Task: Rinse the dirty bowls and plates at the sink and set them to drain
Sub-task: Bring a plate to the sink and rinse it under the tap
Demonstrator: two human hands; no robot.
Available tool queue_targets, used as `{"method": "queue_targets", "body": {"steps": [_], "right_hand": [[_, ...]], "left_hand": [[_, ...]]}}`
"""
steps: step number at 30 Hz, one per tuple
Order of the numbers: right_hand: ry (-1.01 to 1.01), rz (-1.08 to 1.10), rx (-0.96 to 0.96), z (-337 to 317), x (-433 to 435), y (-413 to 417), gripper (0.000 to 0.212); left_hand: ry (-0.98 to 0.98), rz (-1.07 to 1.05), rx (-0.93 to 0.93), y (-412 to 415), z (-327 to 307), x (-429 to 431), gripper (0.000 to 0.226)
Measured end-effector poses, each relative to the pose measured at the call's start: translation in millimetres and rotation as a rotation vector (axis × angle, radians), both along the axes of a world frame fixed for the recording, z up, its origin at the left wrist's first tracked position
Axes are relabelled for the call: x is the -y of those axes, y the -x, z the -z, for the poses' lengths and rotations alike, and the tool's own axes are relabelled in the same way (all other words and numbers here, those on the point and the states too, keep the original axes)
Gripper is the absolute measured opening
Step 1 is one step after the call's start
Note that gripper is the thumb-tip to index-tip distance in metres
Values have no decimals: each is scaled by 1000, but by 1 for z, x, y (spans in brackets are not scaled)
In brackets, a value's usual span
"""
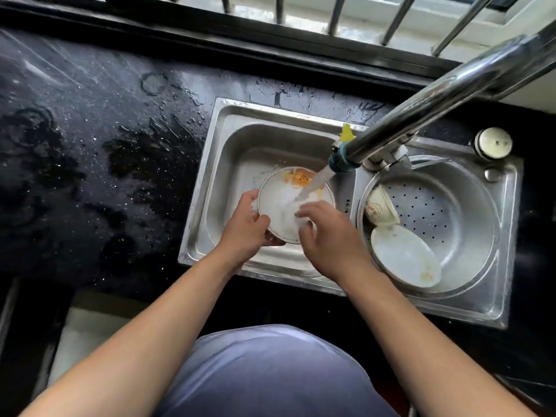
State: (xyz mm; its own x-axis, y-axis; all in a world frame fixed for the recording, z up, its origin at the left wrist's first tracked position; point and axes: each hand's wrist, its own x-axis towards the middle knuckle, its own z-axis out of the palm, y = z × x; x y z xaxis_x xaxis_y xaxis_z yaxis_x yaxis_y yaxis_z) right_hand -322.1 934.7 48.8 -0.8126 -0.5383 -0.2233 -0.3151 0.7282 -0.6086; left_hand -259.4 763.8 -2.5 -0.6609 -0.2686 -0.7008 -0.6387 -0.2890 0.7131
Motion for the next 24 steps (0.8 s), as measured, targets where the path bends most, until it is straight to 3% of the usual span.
{"method": "queue_targets", "body": {"steps": [2,4,8,10,14,16,20,24], "right_hand": [[-202,-61,45,11,21,10,32],[-269,-225,34,18,39,17,33],[-92,-435,165,19,40,0,41],[-160,-417,211,21,24,-5,41],[-423,-243,106,30,22,12,33],[-392,-211,137,32,39,19,38],[-78,-371,272,24,51,7,41],[-240,-359,280,33,14,-8,42]], "left_hand": [[5,11,-8,0,0,-2,56],[-5,3,-26,-1,1,-3,53],[-9,-60,-45,-3,3,-2,38],[-12,-94,-19,-4,5,0,44],[-20,-84,7,-5,6,1,51],[-31,-67,-5,-3,4,-1,45],[-69,-138,-36,3,2,1,35],[18,-166,27,2,2,10,44]]}}
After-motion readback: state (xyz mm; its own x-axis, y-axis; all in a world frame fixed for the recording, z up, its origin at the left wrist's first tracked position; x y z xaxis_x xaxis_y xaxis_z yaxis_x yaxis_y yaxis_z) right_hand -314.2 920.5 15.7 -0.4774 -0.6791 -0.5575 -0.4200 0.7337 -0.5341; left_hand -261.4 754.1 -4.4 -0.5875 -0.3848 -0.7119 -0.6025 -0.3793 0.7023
